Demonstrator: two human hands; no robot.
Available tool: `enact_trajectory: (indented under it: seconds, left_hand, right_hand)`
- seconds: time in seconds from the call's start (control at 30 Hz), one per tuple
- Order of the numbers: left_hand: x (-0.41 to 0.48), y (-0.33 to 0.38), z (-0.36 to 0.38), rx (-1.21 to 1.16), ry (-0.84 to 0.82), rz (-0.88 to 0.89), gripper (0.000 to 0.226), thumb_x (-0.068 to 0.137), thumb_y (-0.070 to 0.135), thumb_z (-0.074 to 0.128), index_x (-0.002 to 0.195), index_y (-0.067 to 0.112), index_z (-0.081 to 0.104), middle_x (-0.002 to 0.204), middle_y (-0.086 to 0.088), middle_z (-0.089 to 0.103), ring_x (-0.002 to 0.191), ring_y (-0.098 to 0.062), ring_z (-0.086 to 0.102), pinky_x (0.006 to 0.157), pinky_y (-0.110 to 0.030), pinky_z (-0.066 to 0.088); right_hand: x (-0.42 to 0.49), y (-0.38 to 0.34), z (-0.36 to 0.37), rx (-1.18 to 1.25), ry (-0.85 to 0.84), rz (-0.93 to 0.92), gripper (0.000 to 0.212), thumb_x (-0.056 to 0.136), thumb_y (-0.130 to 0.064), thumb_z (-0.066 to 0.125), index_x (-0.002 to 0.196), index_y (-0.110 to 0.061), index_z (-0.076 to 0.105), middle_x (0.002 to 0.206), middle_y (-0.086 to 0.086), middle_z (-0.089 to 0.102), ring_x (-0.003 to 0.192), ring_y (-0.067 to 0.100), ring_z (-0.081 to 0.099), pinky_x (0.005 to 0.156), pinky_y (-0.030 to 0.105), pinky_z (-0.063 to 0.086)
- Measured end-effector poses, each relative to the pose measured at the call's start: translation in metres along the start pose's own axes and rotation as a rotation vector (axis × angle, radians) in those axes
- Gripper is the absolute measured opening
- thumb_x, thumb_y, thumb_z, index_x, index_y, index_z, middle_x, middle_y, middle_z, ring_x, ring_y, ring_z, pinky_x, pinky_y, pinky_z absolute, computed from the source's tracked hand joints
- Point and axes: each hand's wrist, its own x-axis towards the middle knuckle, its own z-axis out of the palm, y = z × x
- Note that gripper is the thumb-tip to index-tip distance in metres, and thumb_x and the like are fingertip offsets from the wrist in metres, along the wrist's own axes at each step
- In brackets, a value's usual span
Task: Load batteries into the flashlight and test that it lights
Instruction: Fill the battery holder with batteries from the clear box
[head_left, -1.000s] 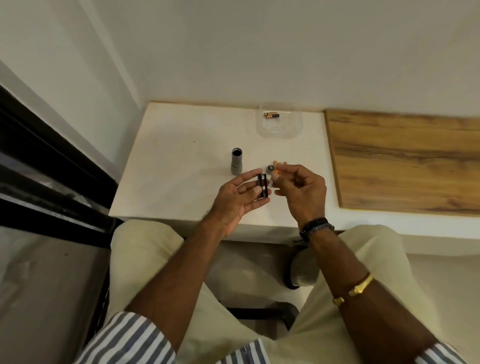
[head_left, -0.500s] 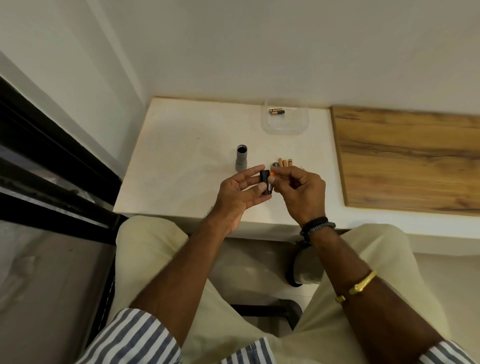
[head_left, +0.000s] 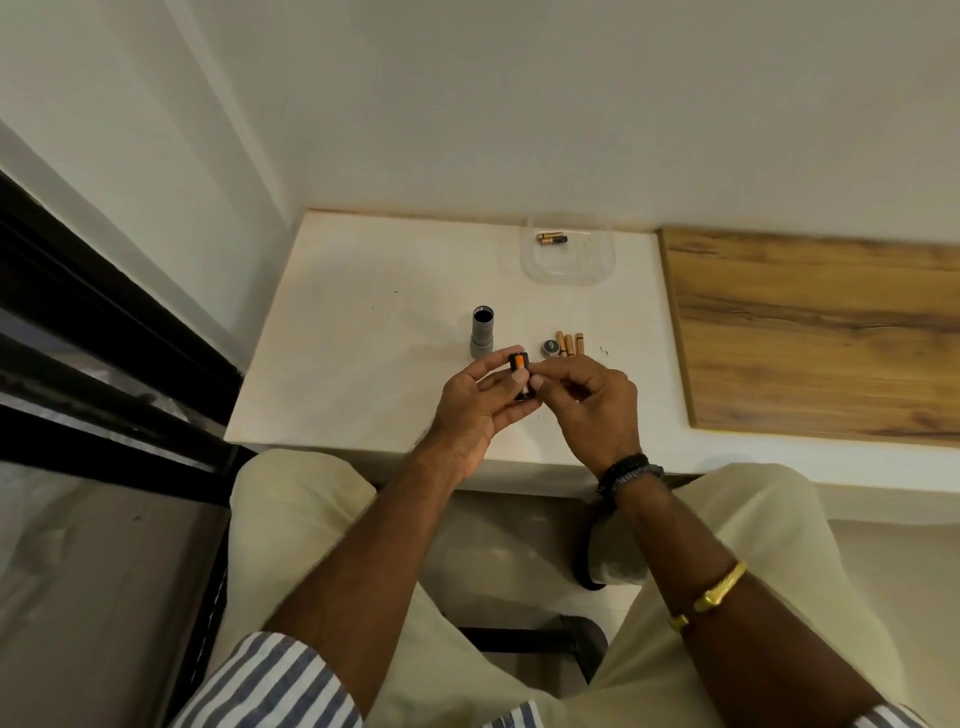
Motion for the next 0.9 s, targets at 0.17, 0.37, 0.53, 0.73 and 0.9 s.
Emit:
enact_trajectory:
  seconds: [0.17, 0.37, 0.53, 0.73, 0.9]
  left_hand:
    - [0.002, -0.002, 0.001, -0.06, -0.002, -0.025, 0.026, 0.099, 0.003, 0.059, 0.123, 0.011, 0.066, 0.109, -0.012, 0.077, 0.105, -0.034, 0.074, 0.081, -0.036, 0.062]
    - [0.008, 0.007, -0.001, -0.194, -0.062, -0.061, 0.033, 0.102, 0.004, 0.052, 0.133, 0.012, 0.059, 0.122, -0.021, 0.072, 0.113, -0.035, 0.07, 0.084, -0.035, 0.061]
    - [0.018, 0.012, -0.001, -0.282, -0.115, -0.082, 0.039, 0.102, 0.004, 0.052, 0.141, 0.008, 0.053, 0.129, -0.023, 0.067, 0.119, -0.034, 0.067, 0.09, -0.036, 0.06]
    - [0.027, 0.008, -0.005, -0.275, -0.199, -0.105, 0.041, 0.103, 0.003, 0.048, 0.143, 0.011, 0.05, 0.135, -0.02, 0.065, 0.123, -0.035, 0.064, 0.094, -0.036, 0.058]
    - [0.028, 0.006, -0.007, -0.299, -0.224, -0.119, 0.042, 0.104, 0.005, 0.048, 0.145, 0.01, 0.048, 0.137, -0.02, 0.063, 0.125, -0.035, 0.064, 0.093, -0.035, 0.059]
  right_hand:
    - [0.034, 0.005, -0.004, 0.125, 0.141, 0.193, 0.015, 0.091, -0.013, 0.073, 0.105, -0.011, 0.079, 0.094, 0.001, 0.079, 0.084, 0.014, 0.074, 0.084, 0.037, 0.063]
    - [0.127, 0.01, -0.004, 0.005, 0.171, 0.186, 0.013, 0.089, -0.016, 0.074, 0.101, -0.016, 0.08, 0.09, -0.002, 0.078, 0.083, 0.013, 0.074, 0.086, 0.032, 0.062]
    - [0.203, 0.026, 0.003, -0.26, 0.094, 0.164, 0.016, 0.088, -0.017, 0.072, 0.101, -0.019, 0.081, 0.101, 0.003, 0.079, 0.096, 0.02, 0.073, 0.094, 0.03, 0.057]
    - [0.26, 0.054, 0.016, -0.464, -0.102, 0.246, 0.032, 0.086, -0.02, 0.073, 0.117, -0.027, 0.074, 0.128, 0.004, 0.067, 0.117, 0.023, 0.063, 0.101, 0.027, 0.049]
    - [0.268, 0.071, 0.024, -0.562, -0.161, 0.235, 0.029, 0.089, -0.014, 0.067, 0.114, -0.025, 0.076, 0.128, 0.006, 0.065, 0.114, 0.028, 0.064, 0.1, 0.031, 0.053]
